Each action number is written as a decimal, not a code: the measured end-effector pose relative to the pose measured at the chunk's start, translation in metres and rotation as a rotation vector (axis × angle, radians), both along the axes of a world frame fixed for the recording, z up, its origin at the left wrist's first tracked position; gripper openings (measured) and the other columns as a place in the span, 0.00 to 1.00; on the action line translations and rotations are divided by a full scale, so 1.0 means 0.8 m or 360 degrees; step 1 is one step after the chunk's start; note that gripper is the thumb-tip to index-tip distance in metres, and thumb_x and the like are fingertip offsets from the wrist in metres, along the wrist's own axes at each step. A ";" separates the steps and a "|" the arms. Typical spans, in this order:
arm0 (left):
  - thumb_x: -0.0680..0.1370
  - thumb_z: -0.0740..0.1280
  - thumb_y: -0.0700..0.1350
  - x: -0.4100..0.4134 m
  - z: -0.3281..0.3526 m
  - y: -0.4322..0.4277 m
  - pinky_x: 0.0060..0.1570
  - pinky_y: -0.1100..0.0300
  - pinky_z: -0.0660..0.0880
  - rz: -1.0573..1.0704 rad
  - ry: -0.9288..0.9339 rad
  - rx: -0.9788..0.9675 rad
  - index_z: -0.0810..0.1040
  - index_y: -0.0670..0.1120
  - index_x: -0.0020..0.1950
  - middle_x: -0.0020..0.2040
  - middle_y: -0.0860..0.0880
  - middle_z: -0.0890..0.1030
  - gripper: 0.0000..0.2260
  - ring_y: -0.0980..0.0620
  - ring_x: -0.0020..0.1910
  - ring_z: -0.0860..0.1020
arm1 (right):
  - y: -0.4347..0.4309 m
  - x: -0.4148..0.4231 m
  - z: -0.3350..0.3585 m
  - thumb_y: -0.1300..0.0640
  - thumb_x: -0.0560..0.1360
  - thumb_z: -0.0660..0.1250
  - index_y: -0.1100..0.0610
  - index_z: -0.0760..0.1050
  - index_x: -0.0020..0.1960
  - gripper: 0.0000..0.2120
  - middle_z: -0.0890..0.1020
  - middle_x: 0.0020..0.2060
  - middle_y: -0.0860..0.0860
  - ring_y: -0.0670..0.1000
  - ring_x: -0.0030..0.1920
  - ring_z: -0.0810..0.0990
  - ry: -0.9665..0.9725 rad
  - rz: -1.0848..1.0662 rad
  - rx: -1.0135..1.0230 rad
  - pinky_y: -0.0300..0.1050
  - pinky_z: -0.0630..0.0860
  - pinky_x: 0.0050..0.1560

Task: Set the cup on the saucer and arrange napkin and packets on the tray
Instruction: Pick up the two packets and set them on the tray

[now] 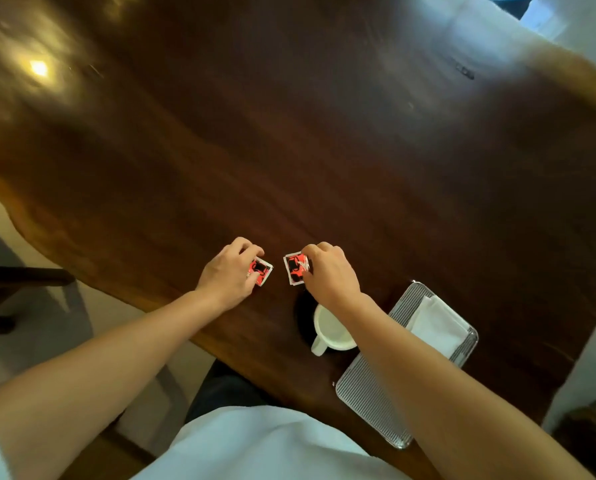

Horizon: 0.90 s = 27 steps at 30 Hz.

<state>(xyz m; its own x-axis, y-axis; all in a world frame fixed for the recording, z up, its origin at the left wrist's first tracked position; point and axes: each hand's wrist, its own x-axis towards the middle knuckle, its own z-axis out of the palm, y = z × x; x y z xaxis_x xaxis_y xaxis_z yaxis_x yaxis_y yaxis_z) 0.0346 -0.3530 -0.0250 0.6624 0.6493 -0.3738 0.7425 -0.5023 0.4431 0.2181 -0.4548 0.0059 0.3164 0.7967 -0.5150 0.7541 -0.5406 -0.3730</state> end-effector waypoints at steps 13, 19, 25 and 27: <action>0.76 0.72 0.48 0.021 -0.028 0.005 0.49 0.53 0.79 0.0075 0.0301 -0.0223 0.76 0.51 0.56 0.53 0.51 0.79 0.11 0.49 0.52 0.79 | 0.030 -0.001 -0.031 0.65 0.75 0.69 0.57 0.71 0.65 0.19 0.71 0.61 0.58 0.60 0.60 0.70 -0.0271 0.0342 -0.0244 0.50 0.73 0.47; 0.77 0.71 0.38 0.022 -0.012 0.005 0.43 0.48 0.84 0.0799 0.0043 -0.0885 0.76 0.50 0.46 0.50 0.45 0.84 0.08 0.46 0.47 0.84 | 0.018 -0.006 -0.007 0.58 0.78 0.68 0.55 0.72 0.47 0.05 0.79 0.43 0.52 0.55 0.44 0.78 0.0321 -0.0243 -0.0005 0.47 0.70 0.38; 0.83 0.58 0.33 0.053 0.060 -0.031 0.53 0.44 0.81 0.1147 -0.0447 -0.1635 0.76 0.41 0.57 0.58 0.36 0.81 0.09 0.41 0.56 0.82 | -0.026 -0.009 0.049 0.50 0.78 0.70 0.56 0.81 0.49 0.09 0.85 0.41 0.51 0.48 0.39 0.83 0.0981 -0.0956 0.0114 0.48 0.82 0.42; 0.85 0.57 0.43 0.065 0.084 -0.052 0.56 0.43 0.80 0.1275 -0.0583 -0.1892 0.76 0.40 0.62 0.59 0.37 0.82 0.12 0.39 0.57 0.82 | -0.049 -0.013 0.056 0.49 0.76 0.71 0.56 0.81 0.45 0.10 0.85 0.38 0.53 0.47 0.35 0.83 0.0941 -0.1014 0.0148 0.44 0.80 0.36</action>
<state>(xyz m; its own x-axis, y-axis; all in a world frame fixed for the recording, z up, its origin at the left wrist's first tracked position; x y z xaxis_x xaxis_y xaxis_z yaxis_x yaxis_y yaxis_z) 0.0865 -0.3947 0.0422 0.4562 0.3185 -0.8309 0.3989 0.7615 0.5109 0.2075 -0.4939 0.0508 0.4172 0.6061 -0.6771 -0.0124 -0.7412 -0.6711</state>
